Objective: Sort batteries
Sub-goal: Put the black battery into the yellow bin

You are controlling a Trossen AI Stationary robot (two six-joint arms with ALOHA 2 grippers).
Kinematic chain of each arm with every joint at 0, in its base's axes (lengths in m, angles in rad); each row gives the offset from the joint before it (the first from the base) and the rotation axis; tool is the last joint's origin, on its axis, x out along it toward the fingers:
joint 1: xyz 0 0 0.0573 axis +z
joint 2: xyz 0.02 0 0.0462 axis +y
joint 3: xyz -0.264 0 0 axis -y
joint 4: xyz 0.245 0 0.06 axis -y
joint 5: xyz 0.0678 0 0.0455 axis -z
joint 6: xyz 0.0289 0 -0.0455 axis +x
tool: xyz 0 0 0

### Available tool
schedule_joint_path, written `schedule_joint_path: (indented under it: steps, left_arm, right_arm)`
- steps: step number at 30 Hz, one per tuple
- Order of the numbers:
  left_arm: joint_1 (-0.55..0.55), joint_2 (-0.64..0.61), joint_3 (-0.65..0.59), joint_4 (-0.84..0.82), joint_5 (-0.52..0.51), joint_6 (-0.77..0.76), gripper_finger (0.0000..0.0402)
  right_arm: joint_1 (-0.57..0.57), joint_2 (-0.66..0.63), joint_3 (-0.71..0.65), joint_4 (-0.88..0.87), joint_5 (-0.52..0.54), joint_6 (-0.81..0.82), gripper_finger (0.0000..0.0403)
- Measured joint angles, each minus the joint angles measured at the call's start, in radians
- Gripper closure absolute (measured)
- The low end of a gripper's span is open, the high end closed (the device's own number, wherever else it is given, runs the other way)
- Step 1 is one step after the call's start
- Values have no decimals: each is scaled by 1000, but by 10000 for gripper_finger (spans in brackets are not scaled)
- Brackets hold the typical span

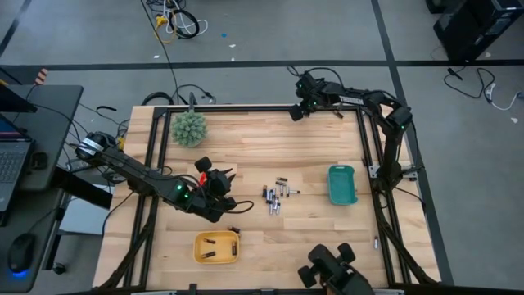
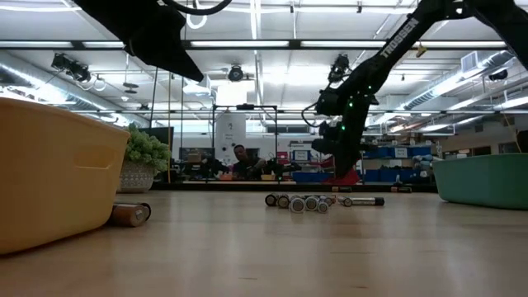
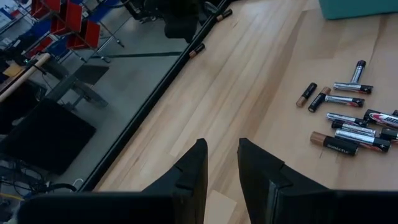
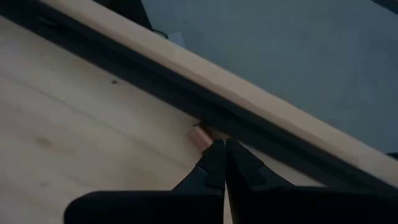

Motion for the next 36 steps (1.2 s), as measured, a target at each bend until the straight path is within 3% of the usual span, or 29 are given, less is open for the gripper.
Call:
schedule_joint_path:
  steps: [10, 36]
  left_arm:
    - [2, 0, 0, -2, -3, 81, 316]
    - [64, 0, 0, -34, -17, 151, 316]
  right_arm:
    - [2, -1, 1, -11, 9, -94, 398]
    - [6, 1, -96, 110, 42, -65, 398]
